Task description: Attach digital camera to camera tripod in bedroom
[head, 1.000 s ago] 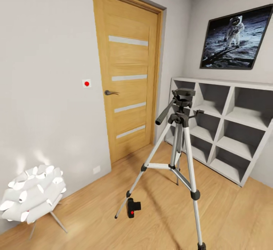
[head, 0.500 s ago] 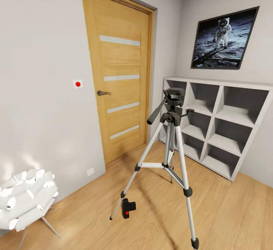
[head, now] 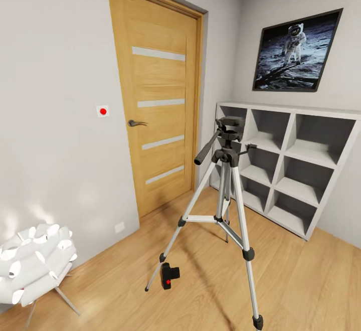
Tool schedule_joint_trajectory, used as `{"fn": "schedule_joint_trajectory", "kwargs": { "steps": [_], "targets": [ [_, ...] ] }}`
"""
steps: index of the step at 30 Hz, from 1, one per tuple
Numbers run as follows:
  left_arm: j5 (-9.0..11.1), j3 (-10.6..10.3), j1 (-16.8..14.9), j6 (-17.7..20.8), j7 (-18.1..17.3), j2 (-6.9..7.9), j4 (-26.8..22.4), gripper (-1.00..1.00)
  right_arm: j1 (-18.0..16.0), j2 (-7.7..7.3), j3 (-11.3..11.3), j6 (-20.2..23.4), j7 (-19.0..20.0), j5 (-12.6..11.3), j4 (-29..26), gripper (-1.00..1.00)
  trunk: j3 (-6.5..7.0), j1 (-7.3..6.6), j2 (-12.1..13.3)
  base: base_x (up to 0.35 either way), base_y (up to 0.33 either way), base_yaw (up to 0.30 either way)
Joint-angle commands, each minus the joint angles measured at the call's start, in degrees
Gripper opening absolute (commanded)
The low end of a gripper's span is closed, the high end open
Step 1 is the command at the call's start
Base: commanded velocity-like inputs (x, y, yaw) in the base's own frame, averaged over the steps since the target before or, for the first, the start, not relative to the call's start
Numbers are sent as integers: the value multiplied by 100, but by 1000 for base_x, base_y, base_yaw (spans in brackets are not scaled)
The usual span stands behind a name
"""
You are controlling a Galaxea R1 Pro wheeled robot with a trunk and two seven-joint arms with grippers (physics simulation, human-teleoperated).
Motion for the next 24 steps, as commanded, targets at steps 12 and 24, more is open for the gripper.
{"fn": "schedule_joint_trajectory", "kwargs": {
  "steps": [12, 24],
  "targets": [
    [42, 16, 2, -9, 0, -2, -6, 100, 0, 3, 8, -16, -1, 5, 0, 100, -4, 0, -2, 0, 0, 0],
    [40, 16, 2, -9, 1, -2, -6, 100, 0, 32, 8, -90, -1, 14, 0, 100, -4, 0, -2, 0, 0, 0]
  ]
}}
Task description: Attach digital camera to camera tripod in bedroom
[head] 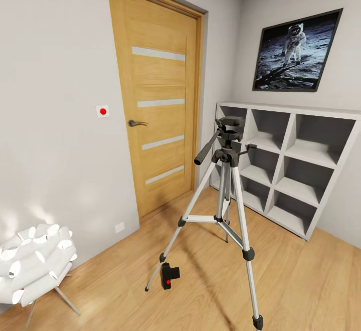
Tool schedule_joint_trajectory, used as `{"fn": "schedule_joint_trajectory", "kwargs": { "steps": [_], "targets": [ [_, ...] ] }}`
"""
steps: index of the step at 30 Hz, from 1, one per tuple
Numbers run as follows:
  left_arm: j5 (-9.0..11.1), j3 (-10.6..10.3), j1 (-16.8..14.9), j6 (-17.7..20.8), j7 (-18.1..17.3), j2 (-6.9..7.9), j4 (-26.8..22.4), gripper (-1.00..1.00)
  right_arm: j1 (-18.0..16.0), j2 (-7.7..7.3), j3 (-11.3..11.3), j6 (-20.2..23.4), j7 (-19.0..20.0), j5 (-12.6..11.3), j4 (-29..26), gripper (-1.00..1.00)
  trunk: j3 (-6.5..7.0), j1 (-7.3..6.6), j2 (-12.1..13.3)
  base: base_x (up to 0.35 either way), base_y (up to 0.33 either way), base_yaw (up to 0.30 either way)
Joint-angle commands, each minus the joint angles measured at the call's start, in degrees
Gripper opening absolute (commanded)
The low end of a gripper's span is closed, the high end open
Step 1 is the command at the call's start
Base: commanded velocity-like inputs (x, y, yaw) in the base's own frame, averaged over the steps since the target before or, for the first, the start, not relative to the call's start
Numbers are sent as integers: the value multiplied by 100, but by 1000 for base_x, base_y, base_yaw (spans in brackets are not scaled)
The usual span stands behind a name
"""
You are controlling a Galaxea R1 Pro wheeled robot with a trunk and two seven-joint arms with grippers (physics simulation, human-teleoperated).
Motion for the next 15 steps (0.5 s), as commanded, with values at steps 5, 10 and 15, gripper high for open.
{"fn": "schedule_joint_trajectory", "kwargs": {
  "steps": [5, 10, 15],
  "targets": [
    [37, 16, 2, -11, 2, -1, -6, 100, 0, 13, 8, -84, -1, 5, 0, 100, -4, 0, -2, 0, 0, 0],
    [37, 16, 2, -17, 2, -1, -6, 100, 0, 8, 9, -87, -1, 5, 0, 100, -4, 0, -2, 0, 0, 0],
    [37, 16, 2, -17, -1, -2, -6, 100, 0, -2, 7, -86, -1, -1, 0, 100, -4, 0, -2, 0, 0, 0]
  ]
}}
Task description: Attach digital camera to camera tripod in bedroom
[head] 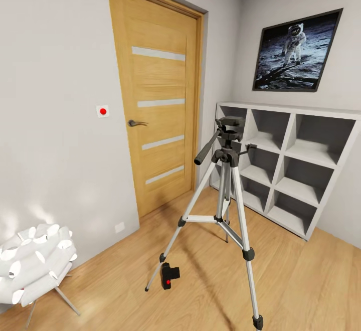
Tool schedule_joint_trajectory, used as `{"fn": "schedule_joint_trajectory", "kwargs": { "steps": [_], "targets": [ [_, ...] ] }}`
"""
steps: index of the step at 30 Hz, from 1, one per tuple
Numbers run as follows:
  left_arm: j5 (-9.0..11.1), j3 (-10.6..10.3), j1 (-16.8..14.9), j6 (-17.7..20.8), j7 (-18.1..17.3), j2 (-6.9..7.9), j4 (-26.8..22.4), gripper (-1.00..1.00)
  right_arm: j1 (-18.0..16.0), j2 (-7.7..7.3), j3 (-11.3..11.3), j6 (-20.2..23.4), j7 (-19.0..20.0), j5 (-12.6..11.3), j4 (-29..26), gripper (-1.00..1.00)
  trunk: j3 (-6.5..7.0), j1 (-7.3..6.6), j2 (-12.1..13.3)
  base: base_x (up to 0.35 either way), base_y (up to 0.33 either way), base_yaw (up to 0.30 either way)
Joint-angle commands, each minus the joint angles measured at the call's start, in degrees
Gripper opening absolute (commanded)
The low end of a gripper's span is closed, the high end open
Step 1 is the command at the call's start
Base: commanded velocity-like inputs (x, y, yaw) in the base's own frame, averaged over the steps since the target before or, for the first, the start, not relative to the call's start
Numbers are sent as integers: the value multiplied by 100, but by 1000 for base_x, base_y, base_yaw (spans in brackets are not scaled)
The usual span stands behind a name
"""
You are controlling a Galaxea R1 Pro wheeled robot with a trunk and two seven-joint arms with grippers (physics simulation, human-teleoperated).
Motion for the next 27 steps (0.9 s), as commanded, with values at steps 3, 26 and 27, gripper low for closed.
{"fn": "schedule_joint_trajectory", "kwargs": {
  "steps": [3, 26, 27],
  "targets": [
    [34, 16, 2, -9, -1, -2, -6, 100, 0, -10, -2, -17, -1, 3, 0, 100, -4, 0, -2, 0, 0, 0],
    [19, 8, 2, 0, -22, -1, -6, 100, 0, -17, 3, -26, -1, 8, 0, 100, -4, 0, -2, 215, 0, 0],
    [19, 8, 2, 0, -22, -1, -6, 100, 0, -19, 3, -26, -1, 8, 0, 100, -4, 0, -2, 163, 0, 0]
  ]
}}
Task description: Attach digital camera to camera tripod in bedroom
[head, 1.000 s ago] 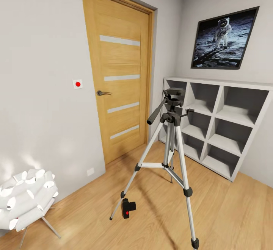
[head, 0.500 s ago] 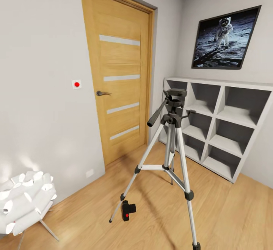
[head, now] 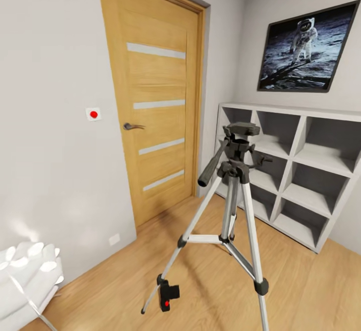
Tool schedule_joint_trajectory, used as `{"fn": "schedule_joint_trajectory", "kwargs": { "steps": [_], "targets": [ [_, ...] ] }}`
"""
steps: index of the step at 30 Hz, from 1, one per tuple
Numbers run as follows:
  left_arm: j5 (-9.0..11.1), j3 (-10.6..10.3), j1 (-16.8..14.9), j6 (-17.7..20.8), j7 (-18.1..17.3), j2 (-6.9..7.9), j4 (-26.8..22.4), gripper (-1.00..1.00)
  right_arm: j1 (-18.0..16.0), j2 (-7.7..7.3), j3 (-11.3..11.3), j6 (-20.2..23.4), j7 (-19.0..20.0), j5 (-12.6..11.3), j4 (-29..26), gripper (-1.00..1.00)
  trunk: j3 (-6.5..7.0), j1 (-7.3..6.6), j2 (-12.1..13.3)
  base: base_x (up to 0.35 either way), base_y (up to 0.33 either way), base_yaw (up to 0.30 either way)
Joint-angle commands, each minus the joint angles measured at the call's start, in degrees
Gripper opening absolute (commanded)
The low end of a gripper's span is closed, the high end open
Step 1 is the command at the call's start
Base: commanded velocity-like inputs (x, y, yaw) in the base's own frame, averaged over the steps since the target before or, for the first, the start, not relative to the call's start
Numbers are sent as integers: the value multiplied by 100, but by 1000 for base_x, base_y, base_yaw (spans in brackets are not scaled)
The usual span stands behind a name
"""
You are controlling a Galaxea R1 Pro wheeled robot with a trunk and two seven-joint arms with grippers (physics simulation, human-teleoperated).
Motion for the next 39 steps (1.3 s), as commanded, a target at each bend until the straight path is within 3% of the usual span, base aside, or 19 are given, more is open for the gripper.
{"fn": "schedule_joint_trajectory", "kwargs": {
  "steps": [1, 15, 39],
  "targets": [
    [39, 15, 2, -9, -1, -2, -6, 100, 0, -3, 3, -18, -1, 6, 0, 100, -4, 2, -2, 104, 0, 0],
    [39, 15, 2, -9, -1, -2, -6, 100, 0, 2, -6, -26, -6, 0, 0, 100, -4, 2, -2, 28, 0, -3],
    [47, 15, 2, -9, -1, -2, -6, 100, 0, 18, -19, -27, -4, -10, 0, 100, -4, 2, -2, 15, 0, -222]
  ]
}}
